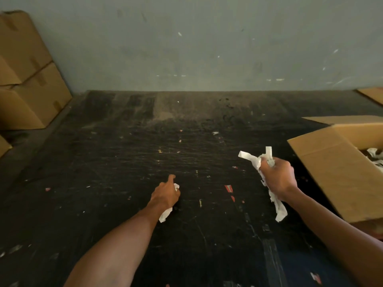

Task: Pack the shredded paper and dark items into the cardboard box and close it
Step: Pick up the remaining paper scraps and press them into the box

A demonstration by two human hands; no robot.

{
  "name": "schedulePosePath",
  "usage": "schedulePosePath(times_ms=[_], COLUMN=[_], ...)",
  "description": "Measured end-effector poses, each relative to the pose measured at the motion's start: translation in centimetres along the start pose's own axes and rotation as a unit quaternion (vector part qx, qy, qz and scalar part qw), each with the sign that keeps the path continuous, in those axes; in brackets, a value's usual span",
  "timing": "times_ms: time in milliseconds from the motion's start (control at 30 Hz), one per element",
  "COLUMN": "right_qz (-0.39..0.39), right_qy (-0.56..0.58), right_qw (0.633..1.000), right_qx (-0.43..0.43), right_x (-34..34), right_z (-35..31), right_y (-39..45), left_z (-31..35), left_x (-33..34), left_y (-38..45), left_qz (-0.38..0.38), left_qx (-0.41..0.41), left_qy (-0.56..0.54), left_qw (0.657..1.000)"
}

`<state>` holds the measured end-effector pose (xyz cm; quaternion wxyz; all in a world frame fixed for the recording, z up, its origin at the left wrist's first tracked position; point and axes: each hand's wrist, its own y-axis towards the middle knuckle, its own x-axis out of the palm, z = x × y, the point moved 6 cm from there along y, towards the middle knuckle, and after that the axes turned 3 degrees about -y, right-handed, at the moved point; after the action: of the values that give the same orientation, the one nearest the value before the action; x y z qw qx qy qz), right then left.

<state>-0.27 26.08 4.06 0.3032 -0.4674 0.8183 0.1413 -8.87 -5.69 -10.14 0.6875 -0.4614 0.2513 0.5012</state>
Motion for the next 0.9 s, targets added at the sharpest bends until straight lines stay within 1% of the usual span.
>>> schedulePosePath(times_ms=[100, 267, 400, 567, 667, 767, 900], right_qz=[-0.003, -0.002, 0.005, 0.044, 0.084, 0.129, 0.153], right_qy=[0.000, -0.011, -0.023, -0.036, -0.045, -0.063, -0.034], right_qw=[1.000, 1.000, 1.000, 0.998, 0.995, 0.989, 0.987], right_qx=[-0.002, -0.008, -0.009, -0.018, -0.028, -0.041, -0.039], right_x=[-0.3, -1.3, -3.8, -10.5, -15.7, -21.2, -28.5], right_z=[0.3, 1.0, 1.6, 2.5, 3.5, 4.9, 8.3], right_y=[-0.6, -1.4, -1.4, -1.7, -1.3, -0.6, 0.7], left_z=[-0.3, 0.3, 3.3, 12.3, 18.6, 24.6, 32.9], left_x=[0.5, 0.7, 0.0, -1.9, -2.2, -1.9, -0.8], left_y=[-0.1, -0.7, -1.2, -3.3, -5.4, -8.0, -11.7], left_qz=[-0.001, 0.018, 0.039, 0.092, 0.096, 0.102, 0.106], left_qx=[0.008, 0.038, 0.083, 0.174, 0.224, 0.257, 0.289], left_qy=[0.042, 0.081, 0.041, -0.030, -0.084, -0.115, -0.151], left_qw=[0.999, 0.996, 0.995, 0.980, 0.966, 0.954, 0.939])
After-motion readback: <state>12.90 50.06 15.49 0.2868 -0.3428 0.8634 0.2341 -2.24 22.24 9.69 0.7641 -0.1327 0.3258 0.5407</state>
